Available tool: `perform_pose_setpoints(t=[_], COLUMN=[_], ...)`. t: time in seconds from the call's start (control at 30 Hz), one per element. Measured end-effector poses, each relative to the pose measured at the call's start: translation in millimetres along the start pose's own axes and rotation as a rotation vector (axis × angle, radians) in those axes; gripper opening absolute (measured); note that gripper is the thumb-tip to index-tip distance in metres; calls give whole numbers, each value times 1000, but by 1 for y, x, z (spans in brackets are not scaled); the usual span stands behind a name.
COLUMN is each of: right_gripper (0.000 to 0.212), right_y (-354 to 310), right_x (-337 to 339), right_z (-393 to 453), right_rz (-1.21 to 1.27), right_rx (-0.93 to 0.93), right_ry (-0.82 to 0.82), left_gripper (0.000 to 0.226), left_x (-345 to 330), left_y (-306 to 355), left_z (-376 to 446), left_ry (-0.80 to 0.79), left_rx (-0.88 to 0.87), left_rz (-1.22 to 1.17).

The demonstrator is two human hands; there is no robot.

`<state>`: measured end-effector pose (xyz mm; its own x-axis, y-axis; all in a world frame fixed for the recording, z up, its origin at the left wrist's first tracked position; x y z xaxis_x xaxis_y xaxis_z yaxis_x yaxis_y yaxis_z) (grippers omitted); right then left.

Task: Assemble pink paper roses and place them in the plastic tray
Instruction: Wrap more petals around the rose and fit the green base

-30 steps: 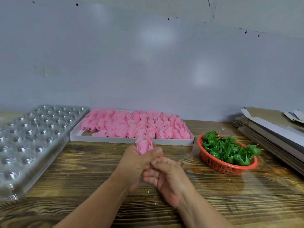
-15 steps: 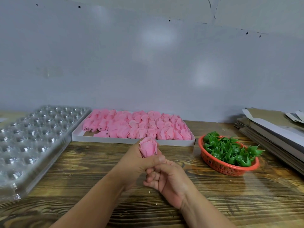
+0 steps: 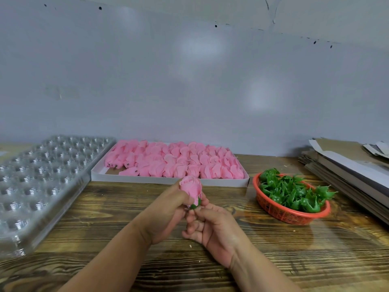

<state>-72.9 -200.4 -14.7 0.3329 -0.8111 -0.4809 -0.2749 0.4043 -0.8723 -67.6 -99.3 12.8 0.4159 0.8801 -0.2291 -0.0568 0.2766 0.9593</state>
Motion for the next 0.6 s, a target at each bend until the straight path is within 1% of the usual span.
perform_pose_setpoints(t=[0.07, 0.4, 0.47, 0.53, 0.6], right_gripper=[15, 7, 7, 8, 15], right_y=[0, 1, 2, 4, 5], right_x=[0, -1, -1, -1, 0], right_z=[0, -2, -1, -1, -1], right_rz=[-5, -8, -22, -35, -49], right_rx=[-3, -10, -16, -23, -29], right_ry=[3, 10, 10, 14, 22], left_gripper=[38, 31, 30, 28, 26], left_x=[-1, 1, 0, 0, -1], left_y=[1, -3, -2, -1, -1], left_z=[0, 1, 1, 0, -1], left_ry=[-14, 82, 113, 132, 142], left_rx=[13, 33, 31, 25, 26], left_rz=[7, 5, 40, 87, 112])
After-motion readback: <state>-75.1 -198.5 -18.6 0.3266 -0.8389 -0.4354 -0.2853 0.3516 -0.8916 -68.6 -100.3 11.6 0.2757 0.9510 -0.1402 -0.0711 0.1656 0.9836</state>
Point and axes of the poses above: each hand's wrist, its own z-axis towards the middle knuckle, its own x-axis out of the back of the hand, y = z × x, the point moved 4 cm from there along z, towards the middle knuckle, and after that the axes turned 3 degrees about -z, right-handed, at the moved point
